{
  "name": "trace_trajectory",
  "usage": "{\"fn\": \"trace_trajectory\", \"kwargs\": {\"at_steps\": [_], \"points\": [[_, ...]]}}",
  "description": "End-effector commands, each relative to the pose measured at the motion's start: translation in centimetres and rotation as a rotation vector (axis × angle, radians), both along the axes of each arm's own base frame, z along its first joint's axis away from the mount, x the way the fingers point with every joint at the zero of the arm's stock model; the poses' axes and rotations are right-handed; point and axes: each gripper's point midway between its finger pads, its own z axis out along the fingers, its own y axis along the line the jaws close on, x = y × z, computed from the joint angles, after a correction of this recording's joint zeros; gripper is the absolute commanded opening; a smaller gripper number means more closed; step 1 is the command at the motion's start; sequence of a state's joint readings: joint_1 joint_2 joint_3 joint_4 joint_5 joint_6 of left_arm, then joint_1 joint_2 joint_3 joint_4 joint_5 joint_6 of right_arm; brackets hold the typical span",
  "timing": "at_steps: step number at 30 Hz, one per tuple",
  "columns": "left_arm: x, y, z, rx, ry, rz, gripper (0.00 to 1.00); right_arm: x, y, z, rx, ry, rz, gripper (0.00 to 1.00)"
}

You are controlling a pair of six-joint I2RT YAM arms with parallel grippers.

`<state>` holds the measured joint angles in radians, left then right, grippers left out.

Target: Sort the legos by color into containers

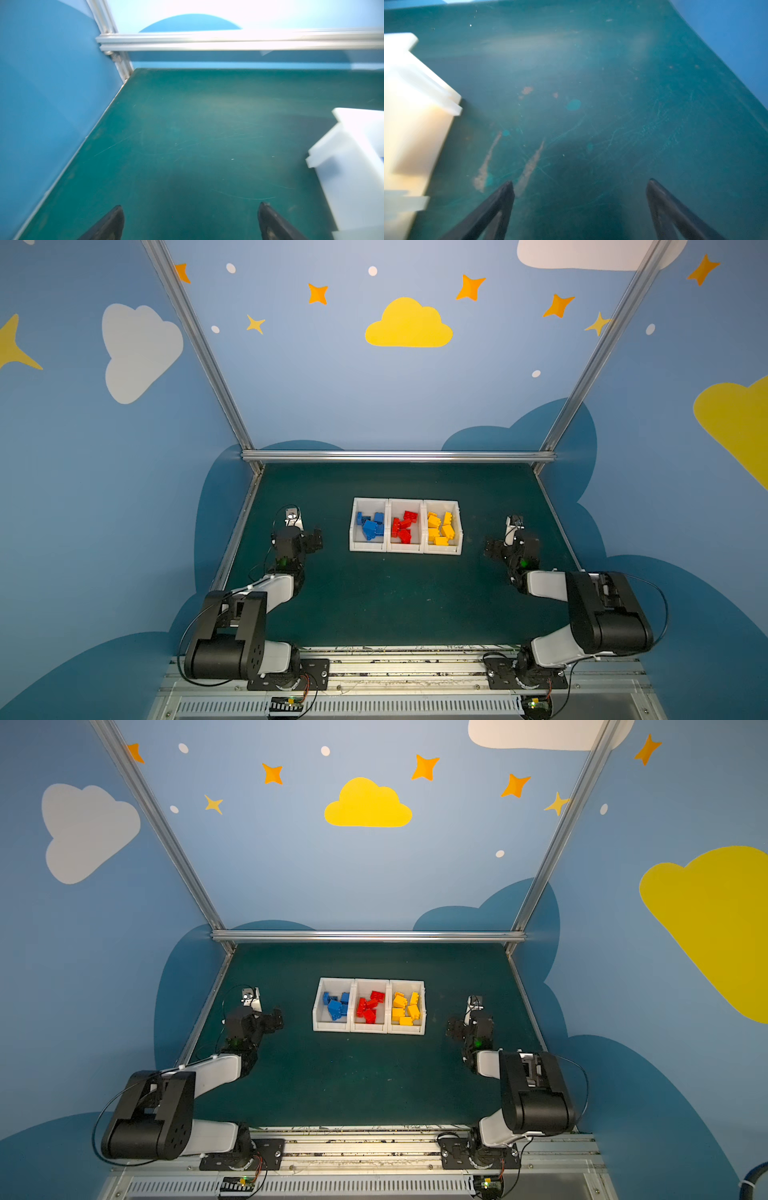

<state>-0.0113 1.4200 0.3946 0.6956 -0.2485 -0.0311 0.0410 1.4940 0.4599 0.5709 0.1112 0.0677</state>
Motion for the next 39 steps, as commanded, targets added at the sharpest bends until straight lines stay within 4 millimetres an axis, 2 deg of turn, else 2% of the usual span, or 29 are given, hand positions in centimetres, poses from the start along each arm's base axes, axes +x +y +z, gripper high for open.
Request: {"fn": "trace_trajectory", "kwargs": {"at_steps": [1, 5, 8, 11, 39], "points": [[0.84, -0.51, -1.28, -0.031, -0.070, -0.024, 1.00, 0.55, 0.41, 1.62, 0.000, -0.011, 0.025, 0.99], [1.01, -0.74, -1.56, -0.027, 0.014, -0.043, 1.00, 0.53, 0.19, 1.55, 0.031, 0.011, -0.001, 0.99], [1.05, -0.42, -1.52, -0.040, -0.031, -0.019, 1.00, 0.52, 0.19, 1.55, 0.033, 0.012, -0.002, 0.99], [0.98, -0.66, -1.62, -0.028, 0.011, -0.039, 1.00, 0.47, 0.22, 1.49, 0.030, 0.013, -0.002, 0.99], [0.95, -0.63, -1.52, -0.027, 0.001, -0.037, 1.00, 0.61, 0.27, 1.54, 0.028, 0.017, -0.001, 0.99]]}}
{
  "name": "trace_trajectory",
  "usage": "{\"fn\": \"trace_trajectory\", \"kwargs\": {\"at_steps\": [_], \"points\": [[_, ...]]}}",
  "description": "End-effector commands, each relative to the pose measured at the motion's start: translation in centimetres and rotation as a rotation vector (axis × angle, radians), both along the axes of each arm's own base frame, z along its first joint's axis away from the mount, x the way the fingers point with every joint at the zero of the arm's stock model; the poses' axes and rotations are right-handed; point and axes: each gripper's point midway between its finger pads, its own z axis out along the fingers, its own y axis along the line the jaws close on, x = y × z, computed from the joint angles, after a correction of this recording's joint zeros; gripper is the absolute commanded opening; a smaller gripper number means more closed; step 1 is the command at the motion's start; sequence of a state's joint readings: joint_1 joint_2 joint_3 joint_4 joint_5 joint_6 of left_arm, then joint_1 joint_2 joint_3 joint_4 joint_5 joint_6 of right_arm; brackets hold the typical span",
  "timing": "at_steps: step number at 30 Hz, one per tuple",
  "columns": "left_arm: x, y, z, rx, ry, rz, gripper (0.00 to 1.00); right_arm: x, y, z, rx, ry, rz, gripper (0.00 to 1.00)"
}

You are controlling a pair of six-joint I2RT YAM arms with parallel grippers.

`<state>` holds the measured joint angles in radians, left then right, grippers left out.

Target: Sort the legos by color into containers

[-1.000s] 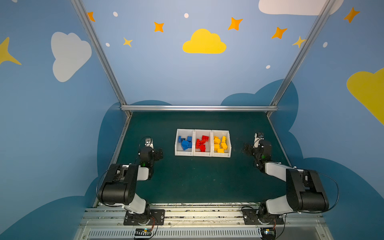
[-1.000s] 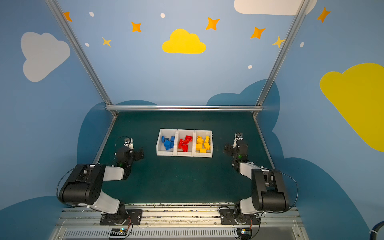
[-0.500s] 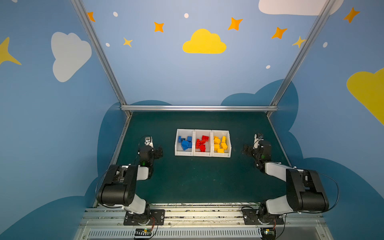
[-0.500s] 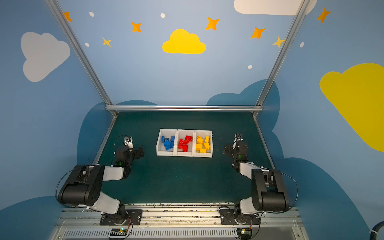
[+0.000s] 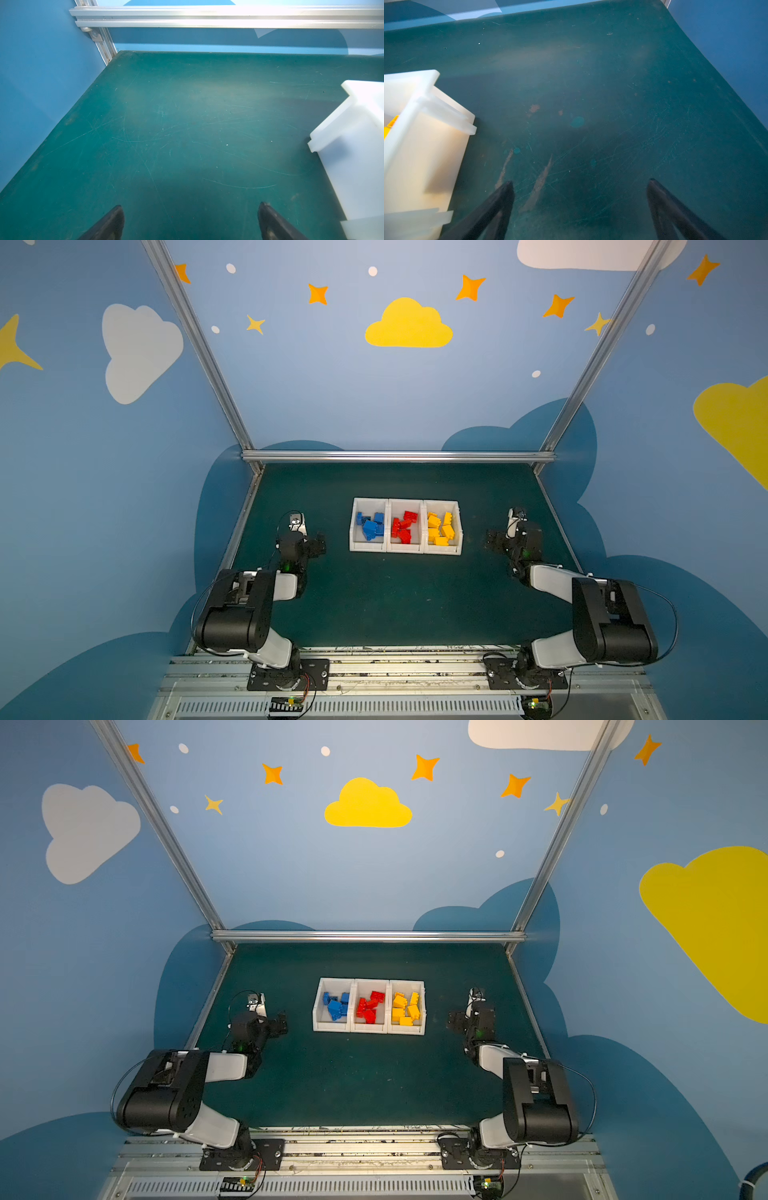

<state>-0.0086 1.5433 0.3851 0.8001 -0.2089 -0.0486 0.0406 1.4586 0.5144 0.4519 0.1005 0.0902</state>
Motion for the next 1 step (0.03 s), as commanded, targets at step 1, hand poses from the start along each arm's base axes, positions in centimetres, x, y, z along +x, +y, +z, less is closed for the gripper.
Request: {"fn": "trace_trajectory", "kwargs": {"at_steps": [1], "points": [[0.44, -0.08, 1.08, 0.005, -0.026, -0.011, 1.00, 0.27, 0.14, 0.59, 0.002, -0.015, 0.003, 0.99]]}}
